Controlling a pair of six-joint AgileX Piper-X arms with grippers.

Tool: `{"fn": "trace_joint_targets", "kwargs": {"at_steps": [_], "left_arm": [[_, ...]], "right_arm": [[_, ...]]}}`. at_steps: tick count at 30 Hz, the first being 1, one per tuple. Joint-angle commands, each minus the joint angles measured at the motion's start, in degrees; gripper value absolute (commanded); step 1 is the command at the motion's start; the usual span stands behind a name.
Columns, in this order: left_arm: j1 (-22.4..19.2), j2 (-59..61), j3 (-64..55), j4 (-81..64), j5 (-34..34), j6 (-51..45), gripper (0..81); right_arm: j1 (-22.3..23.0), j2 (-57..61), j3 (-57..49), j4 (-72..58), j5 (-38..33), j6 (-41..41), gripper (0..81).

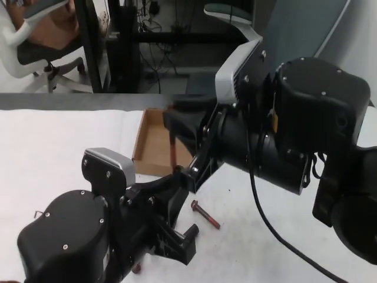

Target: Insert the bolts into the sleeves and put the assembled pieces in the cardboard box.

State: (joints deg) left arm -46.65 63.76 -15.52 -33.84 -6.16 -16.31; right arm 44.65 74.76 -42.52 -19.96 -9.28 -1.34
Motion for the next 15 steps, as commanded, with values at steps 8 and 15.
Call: {"fn": "trace_joint_targets", "kwargs": {"at_steps": [8, 15], "left_arm": [[0.0, 0.0, 0.0, -0.8, 0.1, -0.1, 1.8], [2.2, 0.0, 0.0, -2.9, -0.1, 0.5, 1.8]], "right_arm": [[-0.3, 0.0, -0.3, 0.1, 2.6, -2.5, 0.6], [-0.2, 0.0, -0.3, 2.6, 2.6, 1.3, 0.6]]}}
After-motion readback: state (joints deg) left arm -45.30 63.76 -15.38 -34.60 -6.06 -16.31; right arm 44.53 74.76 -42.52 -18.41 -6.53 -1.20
